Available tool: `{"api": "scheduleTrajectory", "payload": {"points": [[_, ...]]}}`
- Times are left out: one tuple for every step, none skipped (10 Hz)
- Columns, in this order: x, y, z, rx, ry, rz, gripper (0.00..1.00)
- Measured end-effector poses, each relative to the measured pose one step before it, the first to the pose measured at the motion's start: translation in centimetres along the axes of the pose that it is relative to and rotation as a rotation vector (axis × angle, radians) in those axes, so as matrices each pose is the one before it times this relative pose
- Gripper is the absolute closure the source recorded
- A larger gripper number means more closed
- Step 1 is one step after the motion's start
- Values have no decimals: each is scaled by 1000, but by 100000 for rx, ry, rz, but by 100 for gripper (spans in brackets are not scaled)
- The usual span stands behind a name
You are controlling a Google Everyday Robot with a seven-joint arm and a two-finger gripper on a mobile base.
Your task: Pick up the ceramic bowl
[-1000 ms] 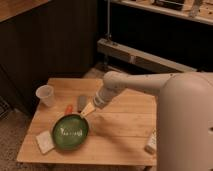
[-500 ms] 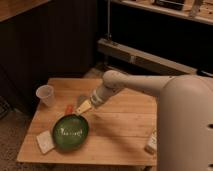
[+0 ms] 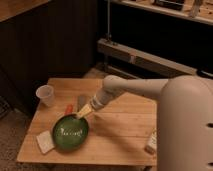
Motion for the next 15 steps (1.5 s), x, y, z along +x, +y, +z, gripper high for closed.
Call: {"api": "scheduleTrajectory", "payload": {"points": [[282,-307,25,-229,-70,-369,20],[92,-173,247,-50,-150,-85,20],[-157,204,259,-81,116,241,20],[-475,523,592,-300,174,56,20],[-225,186,359,-121,-7,-354,20],[-50,11,62,-107,45,-150,20],[5,-45,110,-140,41,-262,20],[19,-87,272,-97,63,-286,27],[-318,333,401,-170,27,356,36],[-145,191,285,-109,121,138,43],[-73,-2,276,-101,-48,-428,55],[-109,34,70,-193,-27,-197,66],[3,6,11,-207,147,-197,71],[46,-163,200,-57,11,-497,74],[-196,141,251,-35,204,239,75]]}}
